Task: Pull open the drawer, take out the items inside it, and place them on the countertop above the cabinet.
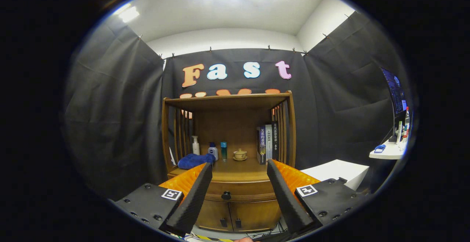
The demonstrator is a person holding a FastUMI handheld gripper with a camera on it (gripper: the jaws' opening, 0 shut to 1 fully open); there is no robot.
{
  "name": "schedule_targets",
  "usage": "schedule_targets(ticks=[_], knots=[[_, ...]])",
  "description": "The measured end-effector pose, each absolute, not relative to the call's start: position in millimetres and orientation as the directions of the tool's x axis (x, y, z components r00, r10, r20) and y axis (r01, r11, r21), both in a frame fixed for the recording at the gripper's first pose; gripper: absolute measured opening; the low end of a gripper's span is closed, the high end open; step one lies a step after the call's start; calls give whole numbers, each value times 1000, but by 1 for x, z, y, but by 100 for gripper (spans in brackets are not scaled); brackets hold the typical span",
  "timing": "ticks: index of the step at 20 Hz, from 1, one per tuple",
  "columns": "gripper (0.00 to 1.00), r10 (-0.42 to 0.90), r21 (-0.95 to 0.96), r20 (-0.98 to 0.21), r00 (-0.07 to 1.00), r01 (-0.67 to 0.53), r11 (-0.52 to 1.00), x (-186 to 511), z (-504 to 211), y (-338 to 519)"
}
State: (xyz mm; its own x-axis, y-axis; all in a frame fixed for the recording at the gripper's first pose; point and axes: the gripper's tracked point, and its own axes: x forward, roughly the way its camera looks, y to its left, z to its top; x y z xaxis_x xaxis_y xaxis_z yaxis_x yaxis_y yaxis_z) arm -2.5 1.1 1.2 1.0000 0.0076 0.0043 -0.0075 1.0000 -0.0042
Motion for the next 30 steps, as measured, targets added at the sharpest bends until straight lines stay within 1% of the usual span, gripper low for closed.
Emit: schedule_targets(ticks=[15,17,21,26,30], knots=[[97,4,-7,40,999,-4,1000,-6,4,3],[97,20,-4,32,999,-20,1000,-3,2,5],[97,13,6,27,1000,-13,1000,-2,2,6],[97,20,7,32,999,-20,1000,16,0,10],[97,37,7,40,999,-38,999,50,-5,18]])
